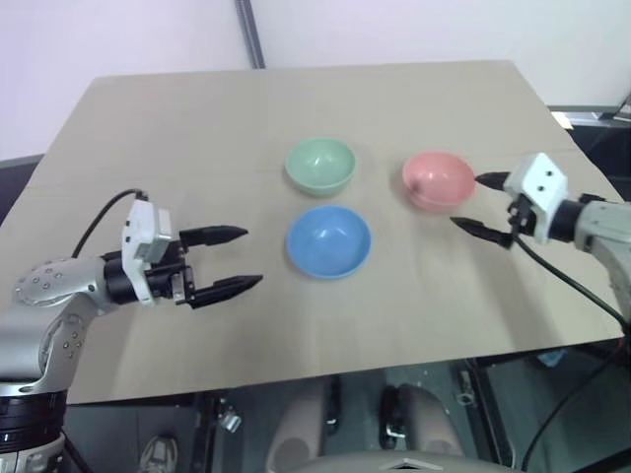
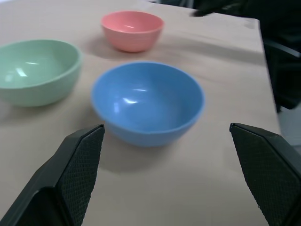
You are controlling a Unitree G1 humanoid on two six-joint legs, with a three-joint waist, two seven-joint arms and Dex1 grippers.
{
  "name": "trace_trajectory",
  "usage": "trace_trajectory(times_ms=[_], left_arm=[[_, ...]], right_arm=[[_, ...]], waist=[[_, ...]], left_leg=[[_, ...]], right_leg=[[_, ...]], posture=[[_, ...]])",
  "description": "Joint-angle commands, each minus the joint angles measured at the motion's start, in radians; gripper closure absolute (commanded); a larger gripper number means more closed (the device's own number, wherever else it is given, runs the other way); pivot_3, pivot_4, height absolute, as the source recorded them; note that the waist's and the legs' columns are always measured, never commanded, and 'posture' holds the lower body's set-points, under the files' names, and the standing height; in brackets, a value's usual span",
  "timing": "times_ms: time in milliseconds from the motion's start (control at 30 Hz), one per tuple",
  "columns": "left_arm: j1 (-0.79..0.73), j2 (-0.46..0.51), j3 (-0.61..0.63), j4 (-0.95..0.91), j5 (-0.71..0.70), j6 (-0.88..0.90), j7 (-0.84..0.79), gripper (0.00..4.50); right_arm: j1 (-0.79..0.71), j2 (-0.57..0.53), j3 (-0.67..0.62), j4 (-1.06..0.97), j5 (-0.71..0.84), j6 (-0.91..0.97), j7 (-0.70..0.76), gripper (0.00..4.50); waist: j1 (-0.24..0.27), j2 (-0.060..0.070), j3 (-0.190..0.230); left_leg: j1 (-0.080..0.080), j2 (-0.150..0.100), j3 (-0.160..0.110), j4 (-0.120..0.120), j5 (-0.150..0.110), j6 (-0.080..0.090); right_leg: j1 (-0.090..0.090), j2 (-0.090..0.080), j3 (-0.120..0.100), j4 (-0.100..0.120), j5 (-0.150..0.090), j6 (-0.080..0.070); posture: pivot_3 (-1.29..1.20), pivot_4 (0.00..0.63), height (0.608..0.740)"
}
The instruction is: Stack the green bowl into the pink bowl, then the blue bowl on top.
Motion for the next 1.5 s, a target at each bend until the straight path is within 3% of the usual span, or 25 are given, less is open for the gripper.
trace_trajectory(times_ms=[33, 133, 233, 433, 500, 633, 833, 967, 1167, 1333, 1367, 1400, 1500], left_arm=[[0.012, 0.002, 0.020, -0.050, -0.002, -0.015, 0.003, 0.00], [0.050, -0.006, 0.043, -0.081, -0.007, -0.016, 0.017, 0.00], [0.096, -0.010, 0.067, -0.112, -0.005, -0.020, 0.028, 0.00], [0.164, -0.023, 0.112, -0.156, -0.015, -0.021, 0.055, 0.00], [0.174, -0.027, 0.116, -0.166, -0.016, -0.021, 0.060, 0.00], [0.191, -0.035, 0.123, -0.170, -0.011, -0.030, 0.064, 0.00], [0.198, -0.040, 0.119, -0.152, 0.005, -0.054, 0.060, 0.00], [0.196, -0.041, 0.115, -0.146, 0.010, -0.061, 0.067, 0.00], [0.162, -0.031, 0.096, -0.109, 0.042, -0.079, 0.062, 0.00], [0.103, -0.018, 0.081, -0.081, 0.074, -0.087, 0.074, 0.00], [0.092, -0.016, 0.080, -0.077, 0.085, -0.088, 0.084, 0.00], [0.083, -0.010, 0.078, -0.073, 0.102, -0.085, 0.098, 0.00], [0.045, -0.002, 0.060, -0.047, 0.229, -0.142, 0.188, 0.00]], right_arm=[[-0.104, 0.032, 0.092, 0.167, -0.087, -0.118, 0.069, 0.12], [-0.182, 0.077, 0.151, 0.318, -0.144, -0.188, 0.099, 0.12], [-0.242, 0.110, 0.187, 0.445, -0.191, -0.259, 0.127, 0.86], [-0.312, 0.140, 0.214, 0.598, -0.278, -0.413, 0.133, 3.66], [-0.323, 0.146, 0.216, 0.619, -0.297, -0.459, 0.129, 4.38], [-0.293, 0.132, 0.202, 0.506, -0.258, -0.508, 0.205, 4.38], [-0.045, 0.020, 0.175, -0.023, -0.059, -0.250, 0.383, 4.38], [0.119, -0.070, 0.177, -0.222, -0.073, -0.197, 0.385, 4.38], [0.023, 0.048, 0.330, -0.232, -0.221, -0.131, 0.312, 4.38], [-0.045, 0.134, 0.352, -0.179, -0.283, -0.154, 0.250, 2.44], [-0.048, 0.141, 0.339, -0.189, -0.279, -0.147, 0.237, 1.72], [-0.046, 0.138, 0.322, -0.211, -0.260, -0.126, 0.243, 1.41], [-0.037, 0.119, 0.272, -0.272, -0.195, -0.074, 0.264, 1.41]], waist=[[0.002, 0.000, 0.000], [-0.001, 0.000, 0.001], [-0.002, 0.000, 0.001], [-0.001, 0.000, 0.001], [-0.001, 0.000, 0.001], [-0.001, 0.000, 0.001], [0.005, 0.000, 0.001], [0.005, 0.000, 0.001], [-0.014, 0.000, 0.000], [-0.002, 0.000, 0.000], [0.002, 0.000, 0.000], [0.003, 0.000, 0.001], [0.004, -0.001, 0.001]], left_leg=[[0.000, 0.000, 0.000, 0.000, 0.001, -0.001], [-0.001, 0.000, 0.001, 0.000, 0.002, -0.001], [-0.001, 0.000, 0.002, 0.000, 0.004, 0.002], [0.000, 0.001, 0.002, 0.002, 0.002, -0.003], [0.000, 0.001, 0.002, 0.003, 0.002, -0.003], [0.000, 0.001, 0.002, 0.005, 0.002, -0.003], [-0.001, 0.002, 0.002, 0.005, 0.001, -0.002], [-0.001, 0.001, 0.001, 0.005, -0.003, 0.003], [0.003, 0.008, 0.006, 0.008, -0.003, 0.004], [0.000, 0.010, 0.011, 0.008, -0.003, 0.003], [-0.001, 0.009, 0.012, 0.008, -0.001, -0.001], [-0.003, 0.009, 0.012, 0.008, -0.001, -0.001], [-0.005, 0.008, 0.013, 0.008, -0.001, -0.001]], right_leg=[[0.000, 0.000, 0.000, 0.000, 0.002, 0.001], [0.000, 0.000, 0.000, 0.000, 0.002, 0.000], [0.000, 0.000, 0.001, 0.000, 0.003, 0.000], [-0.001, 0.001, 0.001, 0.002, 0.003, 0.000], [0.000, 0.001, 0.001, 0.003, 0.003, 0.001], [0.000, 0.001, 0.001, 0.003, 0.002, 0.003], [0.000, 0.001, 0.001, 0.003, 0.003, 0.001], [0.000, 0.000, 0.001, 0.001, 0.000, 0.003], [0.000, 0.000, 0.000, 0.002, 0.000, 0.003], [-0.004, -0.001, -0.002, 0.003, 0.002, 0.000], [-0.005, -0.001, -0.001, 0.003, 0.005, 0.000], [-0.006, -0.002, -0.001, 0.002, 0.006, 0.000], [-0.007, -0.002, -0.001, 0.001, 0.007, 0.000]], posture=[[0.00, 0.150, 0.740], [0.00, 0.150, 0.740], [0.00, 0.150, 0.740], [0.00, 0.150, 0.740], [0.00, 0.150, 0.740], [0.00, 0.150, 0.740], [0.00, 0.150, 0.740], [0.00, 0.150, 0.740], [0.00, 0.150, 0.740], [0.00, 0.150, 0.740], [0.00, 0.150, 0.740], [0.00, 0.150, 0.740], [0.00, 0.150, 0.740]])
